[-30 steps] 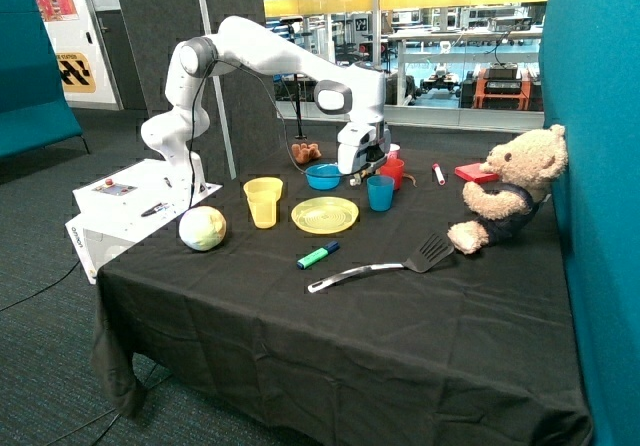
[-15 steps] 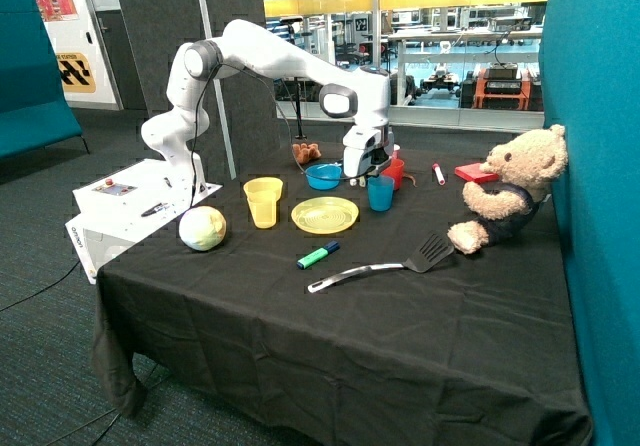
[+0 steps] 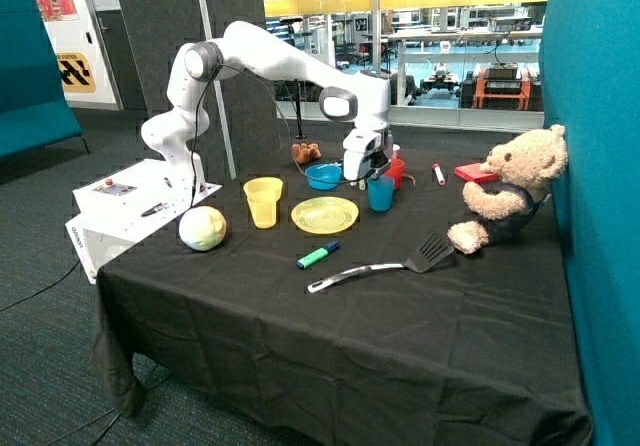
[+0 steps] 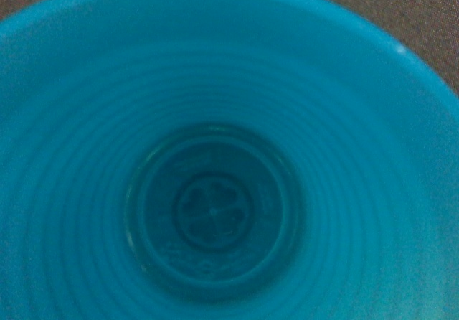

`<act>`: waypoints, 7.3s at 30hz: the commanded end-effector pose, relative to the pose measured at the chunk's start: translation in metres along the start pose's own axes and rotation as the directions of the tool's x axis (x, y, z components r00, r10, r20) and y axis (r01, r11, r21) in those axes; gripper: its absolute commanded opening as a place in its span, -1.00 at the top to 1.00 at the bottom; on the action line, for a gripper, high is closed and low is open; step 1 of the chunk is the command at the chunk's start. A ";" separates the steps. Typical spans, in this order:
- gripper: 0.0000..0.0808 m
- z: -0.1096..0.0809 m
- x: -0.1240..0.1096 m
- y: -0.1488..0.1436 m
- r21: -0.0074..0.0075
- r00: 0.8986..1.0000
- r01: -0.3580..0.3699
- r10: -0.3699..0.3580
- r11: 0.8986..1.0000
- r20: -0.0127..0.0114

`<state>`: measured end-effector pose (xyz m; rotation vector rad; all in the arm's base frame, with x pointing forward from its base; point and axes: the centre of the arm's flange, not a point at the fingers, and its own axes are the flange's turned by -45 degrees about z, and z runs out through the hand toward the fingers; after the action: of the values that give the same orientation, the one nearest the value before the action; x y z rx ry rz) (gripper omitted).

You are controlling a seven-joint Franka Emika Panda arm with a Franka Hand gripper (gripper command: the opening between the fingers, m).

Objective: Match the cups with the appropriate bowls

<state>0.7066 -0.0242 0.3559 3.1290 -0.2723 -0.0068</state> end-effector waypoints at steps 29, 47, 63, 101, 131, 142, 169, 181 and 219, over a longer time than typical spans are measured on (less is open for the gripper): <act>-0.24 0.021 -0.008 -0.022 0.001 1.000 0.027 -0.027 1.000 -0.004; 1.00 0.016 -0.003 -0.025 0.001 1.000 0.028 -0.028 1.000 -0.004; 1.00 0.021 -0.006 -0.011 0.001 1.000 0.016 -0.016 1.000 -0.004; 1.00 -0.017 -0.038 -0.010 0.001 0.996 0.092 -0.092 0.996 -0.004; 1.00 -0.064 -0.124 -0.033 0.000 0.957 0.291 -0.291 0.957 -0.004; 1.00 -0.067 -0.169 -0.041 -0.001 0.929 0.371 -0.371 0.929 -0.004; 1.00 -0.041 -0.231 -0.054 -0.001 0.895 0.446 -0.446 0.895 -0.004; 1.00 -0.024 -0.242 -0.060 -0.001 0.891 0.454 -0.454 0.891 -0.004; 1.00 0.007 -0.236 -0.060 -0.001 0.897 0.442 -0.442 0.897 -0.004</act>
<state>0.4776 0.0761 0.3488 3.1132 0.4533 0.0098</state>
